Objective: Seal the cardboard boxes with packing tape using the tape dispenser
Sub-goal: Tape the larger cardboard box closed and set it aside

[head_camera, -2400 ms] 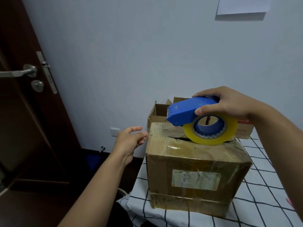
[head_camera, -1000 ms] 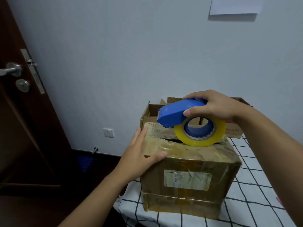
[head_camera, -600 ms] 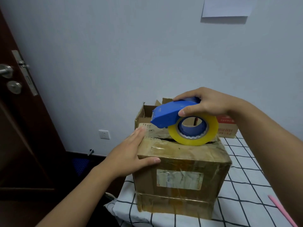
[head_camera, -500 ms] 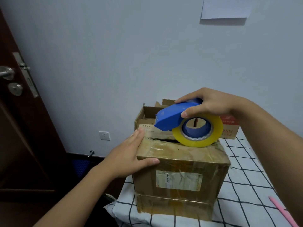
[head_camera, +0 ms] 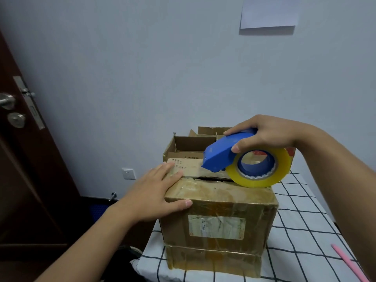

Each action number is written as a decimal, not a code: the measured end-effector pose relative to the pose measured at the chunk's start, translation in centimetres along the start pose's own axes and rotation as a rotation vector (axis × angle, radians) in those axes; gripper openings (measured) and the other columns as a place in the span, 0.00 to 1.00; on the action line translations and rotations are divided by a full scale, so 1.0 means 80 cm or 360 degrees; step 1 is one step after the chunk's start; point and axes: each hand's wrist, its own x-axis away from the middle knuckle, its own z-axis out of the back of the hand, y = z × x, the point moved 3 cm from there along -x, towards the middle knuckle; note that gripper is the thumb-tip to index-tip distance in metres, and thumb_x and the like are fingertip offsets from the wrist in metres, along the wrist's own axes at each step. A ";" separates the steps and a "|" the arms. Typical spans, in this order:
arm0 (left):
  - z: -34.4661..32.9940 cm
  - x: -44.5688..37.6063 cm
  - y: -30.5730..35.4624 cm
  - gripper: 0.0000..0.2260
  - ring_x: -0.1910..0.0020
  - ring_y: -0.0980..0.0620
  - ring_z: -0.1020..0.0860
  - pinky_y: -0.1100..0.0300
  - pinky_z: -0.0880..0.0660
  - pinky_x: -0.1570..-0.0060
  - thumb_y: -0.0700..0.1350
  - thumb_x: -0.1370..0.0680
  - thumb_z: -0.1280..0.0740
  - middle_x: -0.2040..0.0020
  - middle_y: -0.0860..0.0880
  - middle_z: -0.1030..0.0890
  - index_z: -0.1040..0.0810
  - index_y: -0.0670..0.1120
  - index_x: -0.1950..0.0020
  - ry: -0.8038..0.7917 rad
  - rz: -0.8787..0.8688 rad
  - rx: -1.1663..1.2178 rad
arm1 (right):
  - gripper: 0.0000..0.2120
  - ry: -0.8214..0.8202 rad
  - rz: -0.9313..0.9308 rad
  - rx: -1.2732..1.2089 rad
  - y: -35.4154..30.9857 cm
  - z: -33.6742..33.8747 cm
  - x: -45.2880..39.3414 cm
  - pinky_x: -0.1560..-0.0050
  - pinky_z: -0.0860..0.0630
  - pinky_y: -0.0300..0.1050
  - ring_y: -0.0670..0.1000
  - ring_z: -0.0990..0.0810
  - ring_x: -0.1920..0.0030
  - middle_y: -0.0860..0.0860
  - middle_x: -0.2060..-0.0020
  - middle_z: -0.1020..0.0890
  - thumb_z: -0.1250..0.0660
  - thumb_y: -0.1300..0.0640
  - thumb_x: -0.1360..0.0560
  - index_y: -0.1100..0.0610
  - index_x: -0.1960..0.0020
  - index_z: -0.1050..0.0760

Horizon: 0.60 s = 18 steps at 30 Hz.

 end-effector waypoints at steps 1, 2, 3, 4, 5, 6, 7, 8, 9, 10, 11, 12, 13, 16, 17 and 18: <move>0.002 -0.001 0.003 0.47 0.22 0.58 0.58 0.54 0.56 0.25 0.82 0.35 0.55 0.20 0.59 0.59 0.51 0.60 0.20 0.0021 -0.0035 -0.0044 | 0.21 -0.0008 0.0002 0.0002 -0.001 -0.001 -0.002 0.53 0.28 0.34 0.33 0.21 0.51 0.25 0.52 0.22 0.30 0.30 0.37 0.29 0.44 0.23; 0.004 -0.002 0.008 0.48 0.22 0.58 0.58 0.57 0.60 0.27 0.81 0.34 0.55 0.20 0.58 0.59 0.51 0.57 0.20 0.0026 -0.0064 -0.0091 | 0.20 -0.0014 0.0005 -0.0002 -0.001 -0.002 -0.002 0.53 0.28 0.34 0.33 0.21 0.51 0.24 0.52 0.22 0.31 0.29 0.37 0.28 0.45 0.23; 0.004 -0.005 0.013 0.48 0.22 0.57 0.57 0.59 0.62 0.28 0.80 0.33 0.55 0.19 0.57 0.58 0.52 0.54 0.19 0.0019 -0.0083 -0.0135 | 0.20 -0.0017 0.0007 -0.0009 -0.001 -0.003 -0.003 0.54 0.28 0.34 0.33 0.21 0.51 0.25 0.51 0.22 0.31 0.29 0.37 0.27 0.46 0.23; 0.002 -0.007 0.019 0.49 0.22 0.57 0.56 0.59 0.63 0.28 0.80 0.33 0.55 0.19 0.55 0.57 0.54 0.53 0.19 0.0008 -0.0090 -0.0175 | 0.20 -0.0019 0.0008 -0.0018 0.000 -0.004 -0.003 0.54 0.28 0.33 0.33 0.21 0.51 0.25 0.51 0.22 0.31 0.29 0.38 0.27 0.46 0.23; -0.001 -0.008 0.025 0.50 0.21 0.56 0.56 0.58 0.63 0.26 0.80 0.33 0.55 0.19 0.54 0.57 0.57 0.52 0.19 0.0000 -0.0088 -0.0213 | 0.20 -0.0018 0.0008 -0.0030 0.000 -0.004 -0.003 0.54 0.28 0.33 0.33 0.21 0.51 0.25 0.51 0.22 0.31 0.29 0.38 0.27 0.46 0.23; -0.004 -0.010 0.029 0.50 0.21 0.55 0.56 0.56 0.62 0.24 0.81 0.33 0.56 0.19 0.53 0.57 0.59 0.53 0.19 -0.0004 -0.0078 -0.0247 | 0.21 -0.0012 0.0009 -0.0039 0.001 -0.004 -0.003 0.54 0.27 0.33 0.33 0.21 0.51 0.25 0.51 0.22 0.31 0.28 0.38 0.27 0.46 0.22; -0.006 -0.010 0.032 0.50 0.21 0.54 0.57 0.54 0.61 0.24 0.82 0.34 0.56 0.19 0.52 0.58 0.59 0.54 0.19 -0.0004 -0.0061 -0.0273 | 0.22 -0.0006 0.0011 -0.0042 0.001 -0.004 -0.004 0.54 0.28 0.33 0.33 0.21 0.50 0.25 0.50 0.22 0.31 0.28 0.39 0.28 0.45 0.22; -0.007 -0.011 0.033 0.50 0.21 0.53 0.58 0.53 0.61 0.23 0.82 0.35 0.57 0.19 0.52 0.58 0.59 0.55 0.19 0.0001 -0.0043 -0.0292 | 0.23 -0.0001 0.0014 -0.0037 0.001 -0.005 -0.004 0.54 0.28 0.33 0.32 0.21 0.50 0.25 0.50 0.22 0.31 0.28 0.39 0.28 0.44 0.22; -0.007 -0.013 0.034 0.51 0.21 0.52 0.59 0.53 0.60 0.24 0.82 0.35 0.57 0.19 0.51 0.59 0.58 0.54 0.19 0.0008 -0.0037 -0.0306 | 0.24 0.0000 0.0016 -0.0028 0.002 -0.005 -0.004 0.54 0.28 0.33 0.32 0.21 0.50 0.25 0.50 0.22 0.31 0.28 0.39 0.29 0.43 0.22; -0.006 -0.014 0.036 0.51 0.21 0.52 0.60 0.53 0.59 0.24 0.82 0.35 0.57 0.19 0.50 0.60 0.57 0.53 0.19 0.0014 -0.0045 -0.0313 | 0.25 -0.0003 0.0014 -0.0021 0.002 -0.005 -0.004 0.54 0.28 0.33 0.32 0.21 0.50 0.25 0.50 0.22 0.31 0.28 0.38 0.30 0.42 0.22; -0.007 -0.017 0.040 0.52 0.21 0.52 0.61 0.54 0.58 0.25 0.81 0.34 0.56 0.19 0.50 0.61 0.57 0.51 0.19 0.0016 -0.0065 -0.0309 | 0.25 -0.0007 0.0009 -0.0021 0.003 -0.006 -0.004 0.54 0.27 0.34 0.33 0.21 0.50 0.26 0.50 0.22 0.31 0.28 0.38 0.30 0.42 0.22; -0.008 -0.019 0.044 0.52 0.21 0.52 0.61 0.55 0.58 0.26 0.81 0.34 0.55 0.20 0.50 0.61 0.58 0.50 0.19 0.0013 -0.0085 -0.0294 | 0.25 -0.0009 0.0000 -0.0028 0.003 -0.006 -0.004 0.54 0.27 0.34 0.33 0.21 0.50 0.26 0.50 0.21 0.30 0.29 0.37 0.31 0.41 0.22; -0.010 -0.021 0.049 0.53 0.21 0.52 0.60 0.56 0.57 0.27 0.82 0.35 0.55 0.20 0.50 0.61 0.59 0.50 0.19 0.0004 -0.0095 -0.0271 | 0.24 -0.0010 -0.0007 -0.0033 0.004 -0.006 -0.005 0.54 0.27 0.34 0.33 0.21 0.51 0.27 0.50 0.21 0.30 0.30 0.37 0.32 0.41 0.22; -0.016 -0.024 0.058 0.56 0.21 0.53 0.57 0.54 0.54 0.26 0.84 0.38 0.57 0.19 0.51 0.59 0.62 0.51 0.20 -0.0050 -0.0048 -0.0230 | 0.24 0.0000 -0.0007 -0.0015 0.005 -0.004 -0.003 0.53 0.27 0.34 0.33 0.20 0.51 0.27 0.51 0.21 0.30 0.31 0.36 0.34 0.40 0.21; -0.016 -0.025 0.057 0.56 0.21 0.53 0.56 0.52 0.52 0.25 0.84 0.39 0.58 0.19 0.51 0.58 0.62 0.52 0.20 -0.0061 -0.0026 -0.0222 | 0.25 0.0003 -0.0008 -0.0008 0.005 -0.002 -0.002 0.53 0.27 0.34 0.33 0.20 0.51 0.27 0.52 0.21 0.30 0.31 0.36 0.34 0.40 0.21; -0.016 -0.025 0.056 0.57 0.21 0.53 0.56 0.50 0.50 0.23 0.84 0.40 0.58 0.19 0.52 0.58 0.62 0.52 0.20 -0.0069 -0.0011 -0.0213 | 0.25 0.0000 -0.0013 -0.0001 0.005 0.001 -0.001 0.53 0.27 0.34 0.34 0.20 0.52 0.26 0.52 0.21 0.30 0.31 0.36 0.34 0.40 0.21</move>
